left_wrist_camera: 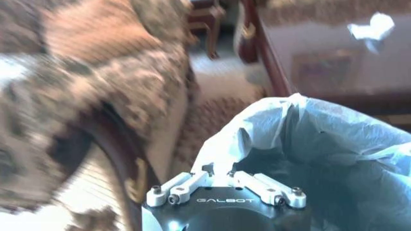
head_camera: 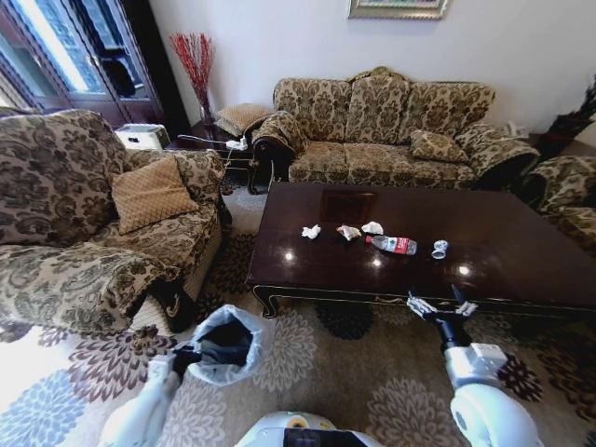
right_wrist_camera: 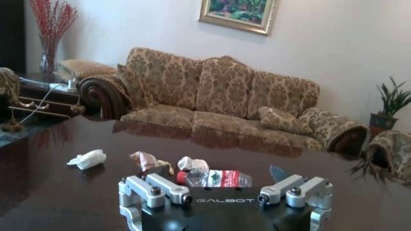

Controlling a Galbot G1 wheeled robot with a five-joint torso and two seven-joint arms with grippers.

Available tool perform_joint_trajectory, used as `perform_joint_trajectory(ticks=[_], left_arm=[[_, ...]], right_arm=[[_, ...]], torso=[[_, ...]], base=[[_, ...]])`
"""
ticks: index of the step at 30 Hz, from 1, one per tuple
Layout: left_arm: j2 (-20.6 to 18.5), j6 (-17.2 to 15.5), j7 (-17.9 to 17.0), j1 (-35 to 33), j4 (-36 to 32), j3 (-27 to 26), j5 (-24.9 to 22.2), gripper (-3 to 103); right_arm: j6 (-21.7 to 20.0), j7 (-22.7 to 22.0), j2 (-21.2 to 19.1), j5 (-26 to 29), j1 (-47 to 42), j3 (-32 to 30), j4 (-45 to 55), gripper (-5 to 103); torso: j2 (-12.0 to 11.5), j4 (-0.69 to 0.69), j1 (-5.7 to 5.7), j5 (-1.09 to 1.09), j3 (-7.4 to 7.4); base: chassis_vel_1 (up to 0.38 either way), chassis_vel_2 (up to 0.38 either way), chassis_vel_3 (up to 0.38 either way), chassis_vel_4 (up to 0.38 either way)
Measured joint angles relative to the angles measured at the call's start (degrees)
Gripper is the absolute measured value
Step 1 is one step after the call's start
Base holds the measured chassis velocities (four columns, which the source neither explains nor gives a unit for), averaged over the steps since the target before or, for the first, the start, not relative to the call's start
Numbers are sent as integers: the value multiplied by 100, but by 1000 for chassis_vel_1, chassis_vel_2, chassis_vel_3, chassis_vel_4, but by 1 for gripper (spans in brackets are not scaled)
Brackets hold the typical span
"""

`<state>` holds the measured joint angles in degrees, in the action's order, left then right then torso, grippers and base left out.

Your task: Move to the front of the table and place the trash on the table into the trash bin.

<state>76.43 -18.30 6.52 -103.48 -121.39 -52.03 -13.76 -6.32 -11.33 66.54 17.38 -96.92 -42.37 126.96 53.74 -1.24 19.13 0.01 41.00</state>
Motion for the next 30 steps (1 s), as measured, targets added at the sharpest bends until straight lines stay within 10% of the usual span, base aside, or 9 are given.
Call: perform_joint_trajectory(ticks=[9,18,30], left_arm=[[-2,-47,-985,55,-1591,-662,-1195,3],[-135,-453,-1877,746,-2278,-167,-1679,3],[-101,195,-1884,910,-2238,257,-1904,3]], right_arm=[[-67,20,-218,189,347,16,-186,100],[-142,-46,-345,468,248,-193,193,100],[-113,203,-392,639,213,-238,590,100]], torso=[[0,1,0,0,0],[0,4,0,-2,1],[0,4,0,0,0]], base=[[0,0,0,0],[0,0,0,0],[0,0,0,0]])
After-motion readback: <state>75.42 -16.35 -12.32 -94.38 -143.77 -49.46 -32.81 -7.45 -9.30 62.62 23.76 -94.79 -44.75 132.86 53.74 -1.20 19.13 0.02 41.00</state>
